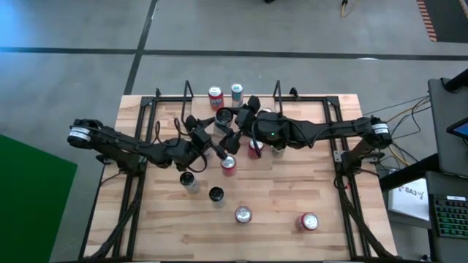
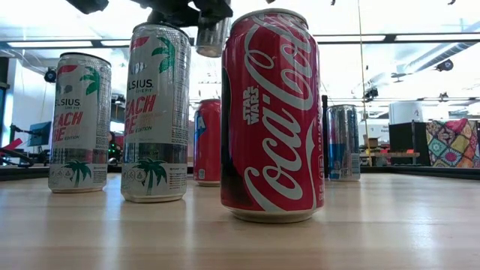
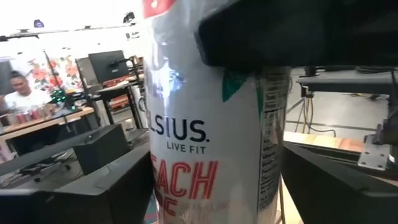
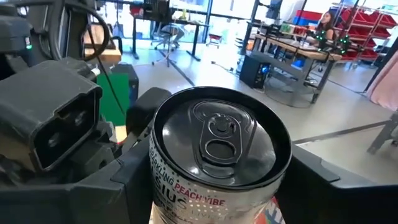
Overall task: Place canned beverage on shelf
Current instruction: Put the bottom right white soda can on the shelf
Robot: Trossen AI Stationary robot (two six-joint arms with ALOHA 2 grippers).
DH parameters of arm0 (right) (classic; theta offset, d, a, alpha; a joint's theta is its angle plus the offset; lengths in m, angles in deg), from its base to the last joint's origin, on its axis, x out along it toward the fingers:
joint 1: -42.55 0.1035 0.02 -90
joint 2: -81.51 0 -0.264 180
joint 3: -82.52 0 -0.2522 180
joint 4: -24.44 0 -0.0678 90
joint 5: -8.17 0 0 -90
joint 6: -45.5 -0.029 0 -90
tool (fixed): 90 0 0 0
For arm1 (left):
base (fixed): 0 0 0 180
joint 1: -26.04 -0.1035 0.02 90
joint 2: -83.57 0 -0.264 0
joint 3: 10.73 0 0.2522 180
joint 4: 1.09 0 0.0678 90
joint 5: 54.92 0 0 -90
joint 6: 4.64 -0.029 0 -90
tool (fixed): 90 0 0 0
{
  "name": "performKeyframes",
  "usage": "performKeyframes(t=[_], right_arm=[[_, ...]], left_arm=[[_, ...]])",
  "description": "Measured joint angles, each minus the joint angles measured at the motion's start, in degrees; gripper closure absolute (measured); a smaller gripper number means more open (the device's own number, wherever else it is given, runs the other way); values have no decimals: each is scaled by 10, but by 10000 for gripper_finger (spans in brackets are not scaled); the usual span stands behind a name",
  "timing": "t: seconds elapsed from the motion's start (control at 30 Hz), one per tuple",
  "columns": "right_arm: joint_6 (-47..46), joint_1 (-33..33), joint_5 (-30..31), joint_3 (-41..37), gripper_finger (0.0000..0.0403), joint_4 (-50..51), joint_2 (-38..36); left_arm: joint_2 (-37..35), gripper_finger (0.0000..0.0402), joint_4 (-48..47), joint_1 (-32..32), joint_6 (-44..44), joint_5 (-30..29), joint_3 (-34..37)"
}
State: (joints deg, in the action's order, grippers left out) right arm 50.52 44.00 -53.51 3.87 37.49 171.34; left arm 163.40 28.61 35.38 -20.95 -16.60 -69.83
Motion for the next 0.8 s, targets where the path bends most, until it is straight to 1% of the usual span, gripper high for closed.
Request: performKeyframes(t=[0.1, 0.2, 0.33, 0.47, 0.53, 0.57, 0.67, 0.73, 0.8], right_arm=[[7, -2, -3, 0, 165, 3, -6], [17, -5, -10, 0, 165, 30, -21], [24, -16, -29, 0, 165, 89, -53], [33, -36, -95, 0, 165, 152, -92], [44, -45, -142, 0, 165, 200, -110], [52, -45, -171, 0, 165, 223, -118], [75, -47, -293, -5, 165, 291, -134], [86, -46, -369, -15, 165, 303, -139], [101, -44, -434, -31, 165, 288, -141]], left_arm=[[-1, 82, -5, -1, 1, 14, 0], [-5, 79, -22, 0, 2, 35, 3], [-29, 78, -55, -1, 15, 108, 14], [-64, 78, -123, 0, 18, 190, 16], [-85, 78, -162, 0, 19, 234, 16], [-96, 78, -187, -1, 19, 266, 16], [-122, 79, -241, -2, 20, 394, 16], [-134, 79, -258, -2, 25, 463, 17], [-137, 79, -253, -3, 36, 500, 17]])
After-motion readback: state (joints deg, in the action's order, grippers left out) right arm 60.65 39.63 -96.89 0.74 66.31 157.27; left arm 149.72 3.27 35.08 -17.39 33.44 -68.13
